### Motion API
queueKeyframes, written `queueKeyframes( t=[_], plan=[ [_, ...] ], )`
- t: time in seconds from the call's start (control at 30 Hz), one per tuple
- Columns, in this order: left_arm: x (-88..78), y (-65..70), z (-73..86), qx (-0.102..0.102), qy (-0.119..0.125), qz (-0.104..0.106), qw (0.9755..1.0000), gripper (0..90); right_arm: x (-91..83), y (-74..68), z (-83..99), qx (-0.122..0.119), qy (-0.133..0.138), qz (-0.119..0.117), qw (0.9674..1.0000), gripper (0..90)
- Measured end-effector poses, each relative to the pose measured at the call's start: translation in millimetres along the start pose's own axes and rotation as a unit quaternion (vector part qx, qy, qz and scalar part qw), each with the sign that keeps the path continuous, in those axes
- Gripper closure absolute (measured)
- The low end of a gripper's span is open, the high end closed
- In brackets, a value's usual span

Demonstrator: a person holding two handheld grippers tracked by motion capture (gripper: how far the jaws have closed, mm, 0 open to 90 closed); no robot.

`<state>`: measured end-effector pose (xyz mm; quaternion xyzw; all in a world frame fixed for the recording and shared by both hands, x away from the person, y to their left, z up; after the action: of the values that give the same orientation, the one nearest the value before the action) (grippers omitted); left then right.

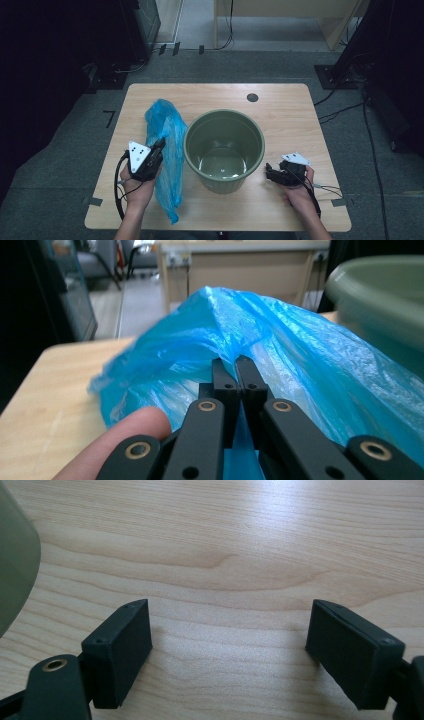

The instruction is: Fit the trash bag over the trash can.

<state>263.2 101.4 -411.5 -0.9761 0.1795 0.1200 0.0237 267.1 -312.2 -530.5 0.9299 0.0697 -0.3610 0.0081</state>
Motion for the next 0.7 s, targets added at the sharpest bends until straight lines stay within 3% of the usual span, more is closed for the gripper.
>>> queueKeyframes(
  t=[0.17,0.43,0.57,0.7],
  plan=[
    [-11.8,7.0,-12.7,0.011,0.036,0.011,0.9992,89.5,0.1,-0.1,-0.1,0.0,0.0,-0.001,1.0,17.9],
    [-28.5,16.1,-34.5,0.019,0.082,0.032,0.9959,89.5,0.2,-0.2,-0.2,0.0,0.0,-0.001,1.0,17.8],
    [-37.6,20.8,-51.5,0.033,0.106,0.043,0.9928,89.6,0.2,-0.2,-0.2,0.0,0.0,-0.001,1.0,17.8],
    [-46.8,24.9,-70.6,0.032,0.13,0.059,0.9893,89.7,0.2,-0.1,-0.2,-0.001,0.0,-0.001,1.0,17.9]
  ],
)
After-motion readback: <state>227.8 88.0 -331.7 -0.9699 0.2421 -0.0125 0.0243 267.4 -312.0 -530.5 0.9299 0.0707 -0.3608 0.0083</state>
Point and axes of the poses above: each handheld gripper's, and its own axes: x roughly forward along the jaws, z roughly out of its underside, y roughly to its right, the point moved 1 cm from there along x, roughly forward along the jaws, and after that the axes turned 1 degree about -z, right-handed, at the moved point
